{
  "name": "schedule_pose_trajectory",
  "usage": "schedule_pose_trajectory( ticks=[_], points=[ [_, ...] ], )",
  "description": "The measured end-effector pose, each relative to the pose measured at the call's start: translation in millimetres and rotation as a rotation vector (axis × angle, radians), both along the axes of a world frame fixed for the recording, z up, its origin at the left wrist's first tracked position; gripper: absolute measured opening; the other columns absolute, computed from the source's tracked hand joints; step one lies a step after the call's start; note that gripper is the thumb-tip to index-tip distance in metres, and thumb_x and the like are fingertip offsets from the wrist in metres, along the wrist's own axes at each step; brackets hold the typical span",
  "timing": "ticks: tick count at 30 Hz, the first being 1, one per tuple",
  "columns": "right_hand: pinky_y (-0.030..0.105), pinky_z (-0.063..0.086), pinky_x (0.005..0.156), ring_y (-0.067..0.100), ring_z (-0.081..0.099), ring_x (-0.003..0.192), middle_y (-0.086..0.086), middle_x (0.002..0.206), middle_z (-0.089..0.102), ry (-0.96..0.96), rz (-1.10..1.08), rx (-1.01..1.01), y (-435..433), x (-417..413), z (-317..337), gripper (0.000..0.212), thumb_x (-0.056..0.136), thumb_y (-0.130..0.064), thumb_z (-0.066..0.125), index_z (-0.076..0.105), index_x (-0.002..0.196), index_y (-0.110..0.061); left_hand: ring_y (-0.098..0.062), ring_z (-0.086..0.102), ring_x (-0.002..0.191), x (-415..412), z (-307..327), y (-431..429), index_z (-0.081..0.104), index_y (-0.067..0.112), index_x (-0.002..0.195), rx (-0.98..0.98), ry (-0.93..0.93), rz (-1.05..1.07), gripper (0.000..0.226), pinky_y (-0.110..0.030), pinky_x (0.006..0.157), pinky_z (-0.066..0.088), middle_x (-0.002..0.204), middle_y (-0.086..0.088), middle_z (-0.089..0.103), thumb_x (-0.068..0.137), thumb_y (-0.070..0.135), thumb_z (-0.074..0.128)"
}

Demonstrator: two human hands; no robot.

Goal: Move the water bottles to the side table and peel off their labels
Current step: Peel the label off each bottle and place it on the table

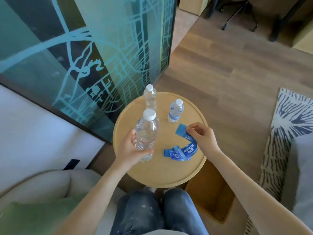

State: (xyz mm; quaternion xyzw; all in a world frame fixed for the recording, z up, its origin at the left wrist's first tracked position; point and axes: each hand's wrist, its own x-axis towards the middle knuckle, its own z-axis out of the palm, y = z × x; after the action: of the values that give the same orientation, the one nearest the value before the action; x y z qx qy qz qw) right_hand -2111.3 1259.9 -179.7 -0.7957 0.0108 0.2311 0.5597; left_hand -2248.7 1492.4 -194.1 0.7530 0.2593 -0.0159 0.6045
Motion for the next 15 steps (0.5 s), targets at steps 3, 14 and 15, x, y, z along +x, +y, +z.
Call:
schedule_pose_trajectory(
  ticks=[3, 14, 15],
  points=[
    [0.014, 0.041, 0.052, 0.002, 0.054, 0.053, 0.002, 0.071, 0.068, 0.030, 0.074, -0.069, 3, -3, -46, 0.007, 0.094, -0.012, 0.069, 0.069, 0.087, -0.011, 0.001, 0.062, 0.111, -7, -35, 2, 0.055, 0.045, 0.116, 0.028, 0.039, 0.035, 0.075, -0.024, 0.094, 0.052, 0.113, 0.020, 0.067, 0.050, 0.037, 0.092],
    [0.010, 0.041, 0.049, 0.008, 0.057, 0.067, -0.001, 0.083, 0.065, 0.008, 0.319, -0.332, 12, -8, -186, 0.007, 0.094, -0.023, 0.069, 0.064, 0.090, -0.027, -0.017, 0.064, 0.107, 1, -130, 13, 0.049, 0.059, 0.107, 0.124, -0.013, 0.144, 0.072, -0.050, 0.094, 0.054, 0.111, 0.013, 0.066, 0.051, 0.040, 0.091],
    [0.010, 0.043, 0.050, 0.009, 0.059, 0.071, -0.001, 0.087, 0.064, -0.016, 0.340, -0.376, 11, -7, -193, 0.005, 0.094, -0.025, 0.068, 0.064, 0.092, -0.028, -0.019, 0.065, 0.106, 3, -137, 15, 0.049, 0.060, 0.106, 0.127, -0.015, 0.154, 0.072, -0.051, 0.094, 0.054, 0.111, 0.010, 0.066, 0.051, 0.039, 0.091]
  ],
)
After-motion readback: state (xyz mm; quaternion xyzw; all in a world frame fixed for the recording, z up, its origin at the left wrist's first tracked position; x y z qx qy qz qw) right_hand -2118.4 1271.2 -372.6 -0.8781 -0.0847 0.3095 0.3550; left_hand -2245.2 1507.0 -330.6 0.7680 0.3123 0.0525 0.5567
